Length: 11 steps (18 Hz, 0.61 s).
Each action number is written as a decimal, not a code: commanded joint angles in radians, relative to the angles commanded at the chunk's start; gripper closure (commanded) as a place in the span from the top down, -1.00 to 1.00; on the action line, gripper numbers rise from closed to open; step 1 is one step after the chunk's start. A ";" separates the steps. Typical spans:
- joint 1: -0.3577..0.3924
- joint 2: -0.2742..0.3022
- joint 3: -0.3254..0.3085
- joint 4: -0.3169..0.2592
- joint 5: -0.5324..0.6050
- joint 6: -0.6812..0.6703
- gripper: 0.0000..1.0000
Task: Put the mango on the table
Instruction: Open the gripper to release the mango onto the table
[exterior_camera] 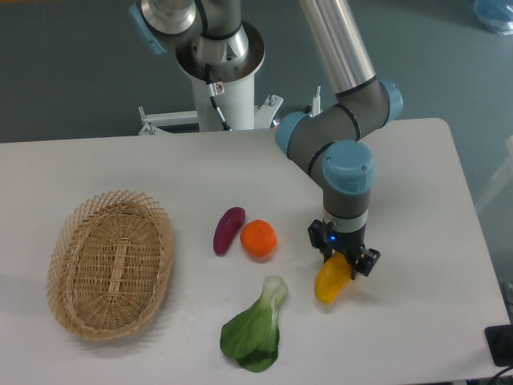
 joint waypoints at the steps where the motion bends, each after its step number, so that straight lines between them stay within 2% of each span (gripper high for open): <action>1: 0.000 0.002 0.002 0.000 0.000 -0.002 0.40; 2: 0.000 0.002 0.003 0.002 0.000 -0.002 0.79; 3: 0.000 0.002 0.006 0.002 0.000 -0.009 1.00; 11: 0.002 0.020 0.017 0.000 -0.008 -0.014 1.00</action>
